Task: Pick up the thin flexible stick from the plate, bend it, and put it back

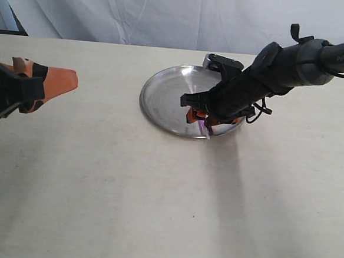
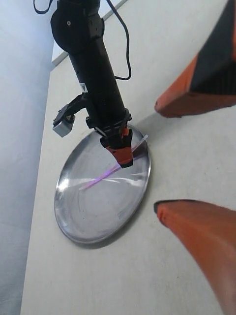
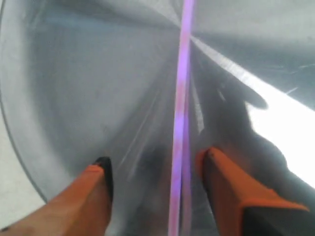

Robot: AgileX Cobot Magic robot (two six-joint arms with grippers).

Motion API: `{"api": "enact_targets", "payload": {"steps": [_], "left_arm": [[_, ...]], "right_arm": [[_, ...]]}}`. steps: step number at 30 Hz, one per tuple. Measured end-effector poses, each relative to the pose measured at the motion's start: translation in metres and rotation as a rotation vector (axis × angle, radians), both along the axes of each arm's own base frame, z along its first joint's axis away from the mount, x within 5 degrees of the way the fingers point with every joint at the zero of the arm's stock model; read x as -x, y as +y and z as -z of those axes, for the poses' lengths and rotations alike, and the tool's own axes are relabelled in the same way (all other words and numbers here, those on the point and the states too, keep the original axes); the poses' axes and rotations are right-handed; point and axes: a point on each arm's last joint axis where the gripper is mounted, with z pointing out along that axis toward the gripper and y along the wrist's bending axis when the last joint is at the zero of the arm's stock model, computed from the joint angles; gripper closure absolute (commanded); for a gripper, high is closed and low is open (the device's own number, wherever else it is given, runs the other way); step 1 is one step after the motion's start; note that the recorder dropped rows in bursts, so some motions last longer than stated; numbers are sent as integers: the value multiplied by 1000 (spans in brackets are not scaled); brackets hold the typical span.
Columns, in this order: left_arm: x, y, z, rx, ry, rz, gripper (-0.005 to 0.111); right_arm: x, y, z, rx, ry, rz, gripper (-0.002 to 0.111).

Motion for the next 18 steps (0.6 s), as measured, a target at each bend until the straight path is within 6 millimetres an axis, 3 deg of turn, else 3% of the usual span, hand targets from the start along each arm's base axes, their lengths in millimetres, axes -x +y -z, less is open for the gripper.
{"api": "enact_targets", "payload": {"steps": [4, 9, 15, 18], "left_arm": [[0, 0, 0, 0, 0, 0, 56], [0, 0, 0, 3, 2, -2, 64], [-2, 2, 0, -4, -4, -27, 87], [-3, 4, 0, -12, -10, -52, 93]], "right_arm": [[1, 0, -19, -8, -36, -10, 81], [4, -2, -66, -8, -146, -30, 107], [20, -7, -132, -3, -279, -42, 109], [33, -14, -157, 32, -330, -30, 109]]}}
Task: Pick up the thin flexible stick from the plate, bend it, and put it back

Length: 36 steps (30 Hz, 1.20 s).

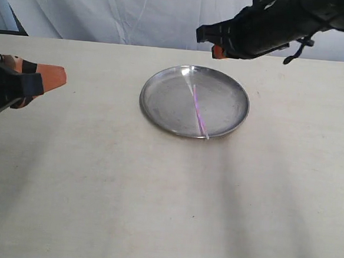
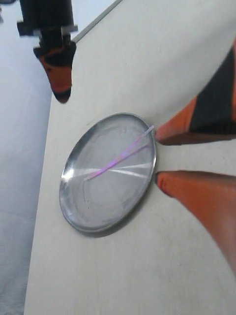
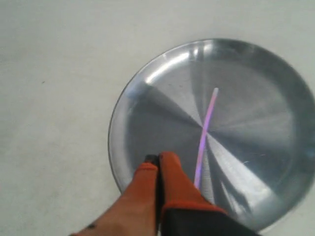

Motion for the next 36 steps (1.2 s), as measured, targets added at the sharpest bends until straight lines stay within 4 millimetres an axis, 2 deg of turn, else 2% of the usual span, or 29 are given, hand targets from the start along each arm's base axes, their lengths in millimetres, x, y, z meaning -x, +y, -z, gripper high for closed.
{"api": "enact_targets", "payload": {"steps": [3, 8, 17, 20, 23, 27, 31, 36], "left_arm": [[-1, 2, 0, -6, -5, -20, 93], [-1, 2, 0, -7, -5, -22, 93], [-1, 2, 0, -7, -5, -24, 93], [-1, 2, 0, -7, -5, -24, 93], [-1, 2, 0, -7, -5, -24, 93], [-1, 2, 0, -7, -5, -24, 93], [-1, 2, 0, -7, -5, -24, 93], [-1, 2, 0, -7, -7, -24, 93]], "right_arm": [[16, -12, -15, 68, -45, 47, 109], [57, -34, -36, 133, -131, 159, 109], [140, -56, -79, 70, -315, 221, 109], [163, -61, -92, 34, -316, 233, 109], [182, -62, -95, -6, -236, 237, 109], [196, -63, -96, -18, -177, 231, 109], [200, -64, -98, -19, -188, 231, 109], [209, -72, -93, 111, -186, 209, 109]]}}
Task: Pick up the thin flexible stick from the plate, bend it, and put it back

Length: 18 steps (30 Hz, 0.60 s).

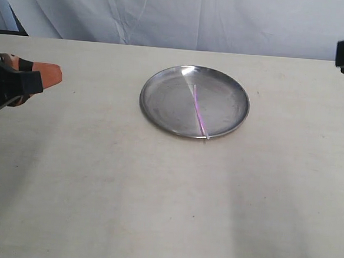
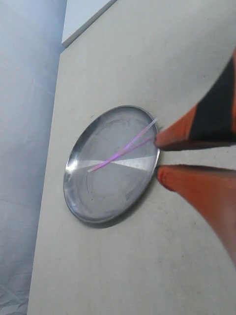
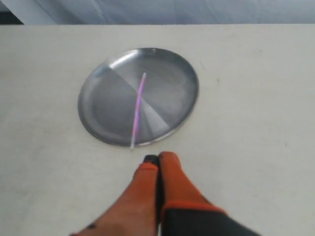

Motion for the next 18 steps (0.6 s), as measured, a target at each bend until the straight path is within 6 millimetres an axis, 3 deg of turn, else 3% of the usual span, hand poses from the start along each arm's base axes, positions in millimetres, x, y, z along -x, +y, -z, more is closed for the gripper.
{"api": "enact_targets", "payload": {"steps": [5, 12, 15, 18], "left_arm": [[0, 0, 0, 0, 0, 0, 93], [0, 0, 1, -17, -5, 6, 93], [0, 0, 1, -23, -6, 8, 93], [0, 0, 1, -23, -6, 8, 93]], "right_arm": [[31, -11, 14, 41, -159, 4, 109], [74, -21, 79, -7, -431, -2, 109], [85, -26, 113, -65, -471, 61, 109], [93, -32, 135, -121, -544, 144, 109]]}}
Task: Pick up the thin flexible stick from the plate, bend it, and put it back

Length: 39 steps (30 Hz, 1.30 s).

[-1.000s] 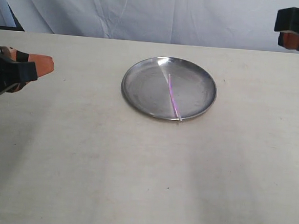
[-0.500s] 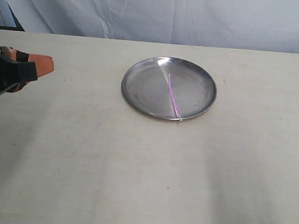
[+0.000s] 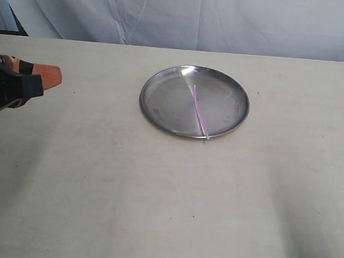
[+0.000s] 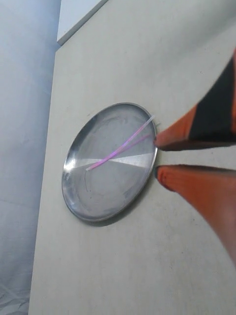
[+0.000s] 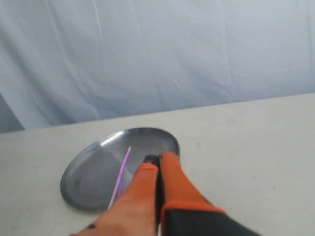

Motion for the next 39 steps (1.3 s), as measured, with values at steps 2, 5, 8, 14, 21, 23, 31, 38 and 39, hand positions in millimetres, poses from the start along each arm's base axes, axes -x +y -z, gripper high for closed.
{"api": "enact_targets", "payload": {"steps": [2, 5, 8, 14, 21, 23, 31, 38, 39], "left_arm": [[0, 0, 0, 0, 0, 0, 93], [0, 0, 0, 0, 0, 0, 93], [0, 0, 0, 0, 0, 0, 93], [0, 0, 0, -3, -1, -2, 93], [0, 0, 0, -4, -2, -5, 93], [0, 0, 0, -4, -2, -5, 93], [0, 1, 1, -23, -10, -1, 93], [5, 5, 1, -157, -93, 27, 93], [10, 7, 0, -164, -116, 24, 93]], "right_arm": [[5, -4, 8, -18, -58, 44, 109], [14, -7, 6, -31, -145, 92, 109], [21, -8, 4, -33, -193, 115, 109], [21, -8, 6, -35, -194, 119, 109], [21, -8, 6, -34, -190, 119, 109], [21, -8, 6, -36, -187, 119, 109], [21, -8, 7, -36, -176, 120, 109], [21, -8, 7, -38, -176, 120, 109], [21, -8, 7, -40, -176, 120, 109]]}}
